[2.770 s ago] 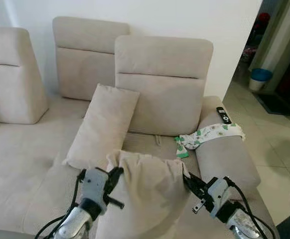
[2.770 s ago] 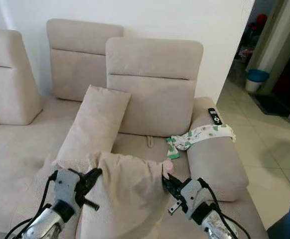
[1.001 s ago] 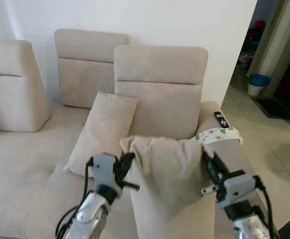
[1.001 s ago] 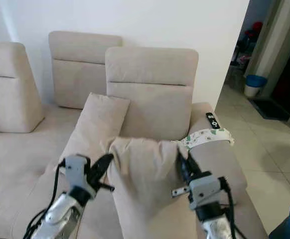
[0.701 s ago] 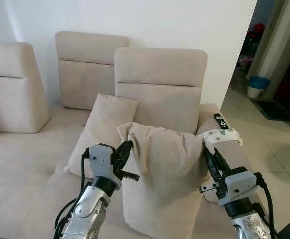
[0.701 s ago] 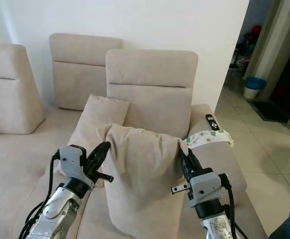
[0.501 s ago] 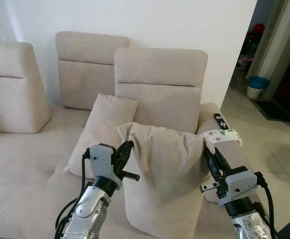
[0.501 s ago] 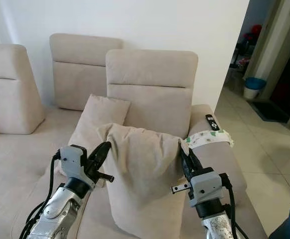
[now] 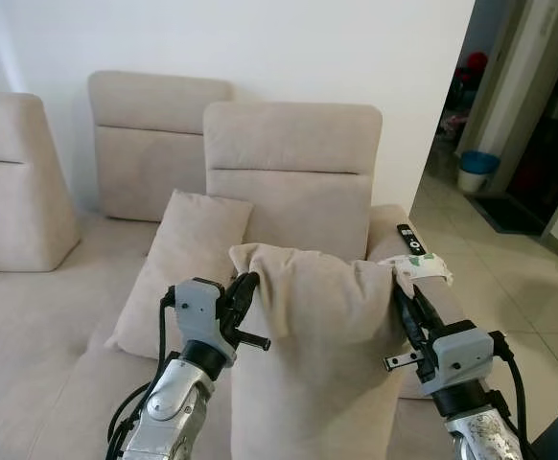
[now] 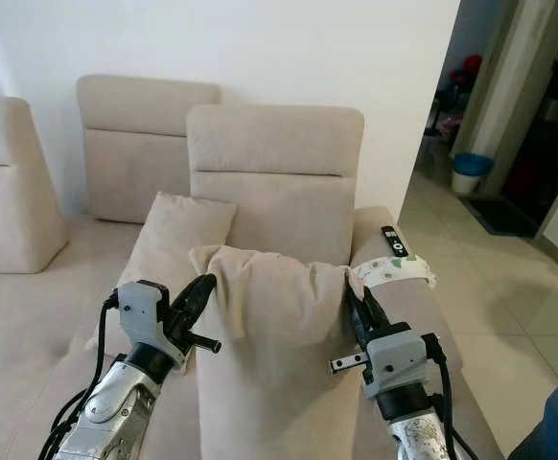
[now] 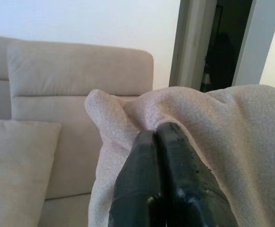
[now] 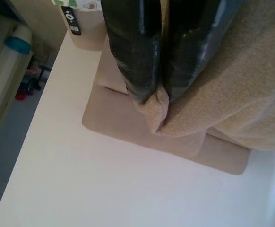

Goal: Move the pillow to the sofa from floor

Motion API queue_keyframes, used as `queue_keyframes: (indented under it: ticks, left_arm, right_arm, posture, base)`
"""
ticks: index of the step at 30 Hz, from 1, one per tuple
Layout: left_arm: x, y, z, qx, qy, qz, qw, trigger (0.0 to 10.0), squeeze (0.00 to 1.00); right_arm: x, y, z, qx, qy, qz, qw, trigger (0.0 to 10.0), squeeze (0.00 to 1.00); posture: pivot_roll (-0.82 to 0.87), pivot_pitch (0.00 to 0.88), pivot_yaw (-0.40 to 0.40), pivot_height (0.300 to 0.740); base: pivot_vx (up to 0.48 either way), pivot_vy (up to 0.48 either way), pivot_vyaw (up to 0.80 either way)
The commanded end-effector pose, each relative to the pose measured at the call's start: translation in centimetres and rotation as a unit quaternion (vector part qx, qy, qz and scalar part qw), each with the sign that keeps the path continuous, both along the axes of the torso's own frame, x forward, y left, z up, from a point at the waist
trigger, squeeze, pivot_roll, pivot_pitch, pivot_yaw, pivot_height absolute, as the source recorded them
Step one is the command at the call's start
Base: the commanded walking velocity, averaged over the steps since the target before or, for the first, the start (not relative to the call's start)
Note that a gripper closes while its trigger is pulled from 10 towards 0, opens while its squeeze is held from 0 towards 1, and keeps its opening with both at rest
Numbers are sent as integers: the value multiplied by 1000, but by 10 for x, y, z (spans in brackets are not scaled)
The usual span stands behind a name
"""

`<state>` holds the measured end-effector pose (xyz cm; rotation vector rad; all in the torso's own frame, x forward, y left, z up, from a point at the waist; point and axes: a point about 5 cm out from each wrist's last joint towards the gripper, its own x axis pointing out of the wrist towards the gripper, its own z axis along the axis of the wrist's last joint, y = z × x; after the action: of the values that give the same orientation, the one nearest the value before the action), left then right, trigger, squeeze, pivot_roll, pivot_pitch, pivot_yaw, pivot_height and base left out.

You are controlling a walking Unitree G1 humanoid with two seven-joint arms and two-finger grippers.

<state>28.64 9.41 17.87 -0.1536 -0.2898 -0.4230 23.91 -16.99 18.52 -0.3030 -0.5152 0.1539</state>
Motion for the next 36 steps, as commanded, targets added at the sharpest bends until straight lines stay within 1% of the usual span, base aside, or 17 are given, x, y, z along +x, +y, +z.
queue_keyframes:
  ticks: [1, 25, 32, 34, 35, 36]
  left_arm:
    - [-2, -4, 7, -1, -17, -12, 1000, 10000, 0]
    - [-2, -4, 7, 3, -16, -14, 1000, 10000, 0]
    - [1, -6, 7, 8, -16, -11, 1000, 10000, 0]
    - [5, -8, 10, 20, -22, -7, 1000, 10000, 0]
    - [8, -11, 14, 33, -30, -4, 999, 10000, 0]
    - [8, -11, 14, 33, -30, -4, 999, 10000, 0]
  right_arm:
    - [0, 3, 2, 4, -6, 8, 1000, 10000, 0]
    - [1, 2, -1, 10, 3, 2, 1000, 10000, 0]
    - [4, -1, -2, 15, 9, -4, 1000, 10000, 0]
    - [9, -5, -4, 24, 25, -11, 999, 10000, 0]
    - [13, -8, -6, 27, 39, -18, 999, 10000, 0]
    - [13, -8, -6, 27, 39, -18, 999, 10000, 0]
  posture:
    - [-21, 30, 11, 728]
    - [-21, 31, 17, 728]
    - [-22, 31, 17, 728]
    - [-23, 30, 17, 728]
    - [-22, 30, 19, 728]
    - [-22, 30, 19, 728]
  base:
    - [277, 0, 0]
    - [274, 0, 0]
    - [0, 0, 0]
    - [0, 0, 0]
    - [0, 0, 0]
    - [0, 0, 0]
